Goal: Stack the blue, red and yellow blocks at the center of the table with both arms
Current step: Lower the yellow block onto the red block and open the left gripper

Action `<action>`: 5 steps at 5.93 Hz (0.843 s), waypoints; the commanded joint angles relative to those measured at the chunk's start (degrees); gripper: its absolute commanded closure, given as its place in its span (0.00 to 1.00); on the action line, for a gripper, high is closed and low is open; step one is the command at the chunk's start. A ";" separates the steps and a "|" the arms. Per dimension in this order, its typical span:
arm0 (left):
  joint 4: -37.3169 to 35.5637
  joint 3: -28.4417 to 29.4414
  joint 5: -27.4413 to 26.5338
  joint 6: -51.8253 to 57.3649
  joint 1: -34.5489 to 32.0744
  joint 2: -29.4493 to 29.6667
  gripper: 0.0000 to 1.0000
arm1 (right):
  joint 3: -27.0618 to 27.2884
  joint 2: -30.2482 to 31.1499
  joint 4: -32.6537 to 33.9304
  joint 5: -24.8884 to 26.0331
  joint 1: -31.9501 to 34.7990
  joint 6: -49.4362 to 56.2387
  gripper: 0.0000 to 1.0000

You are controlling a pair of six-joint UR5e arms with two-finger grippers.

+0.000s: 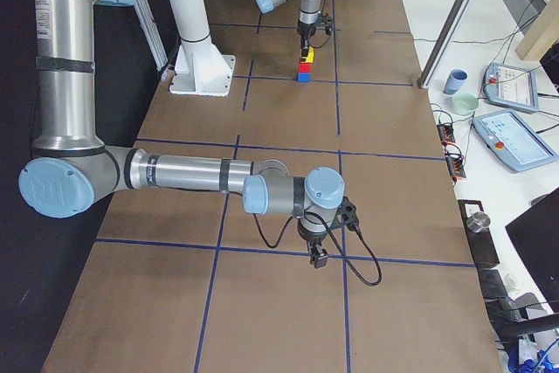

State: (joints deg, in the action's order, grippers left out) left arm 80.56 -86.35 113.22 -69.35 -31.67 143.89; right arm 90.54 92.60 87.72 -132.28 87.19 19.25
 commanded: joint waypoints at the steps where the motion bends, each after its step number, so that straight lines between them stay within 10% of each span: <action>1: 0.12 -0.05 0.15 0.10 0.03 0.08 0.95 | -0.01 0.04 0.00 0.00 0.00 0.00 0.00; 3: 0.12 -0.05 0.24 0.27 0.03 -0.01 0.92 | -0.10 0.04 0.00 0.00 0.00 0.00 0.00; 5: 1.08 -0.05 0.16 0.27 0.38 -0.18 0.61 | -0.10 0.04 0.00 0.00 0.00 0.00 0.00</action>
State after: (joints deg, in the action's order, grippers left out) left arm 81.26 -86.40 113.40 -69.09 -31.37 143.75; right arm 90.45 92.64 87.71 -132.28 87.19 19.25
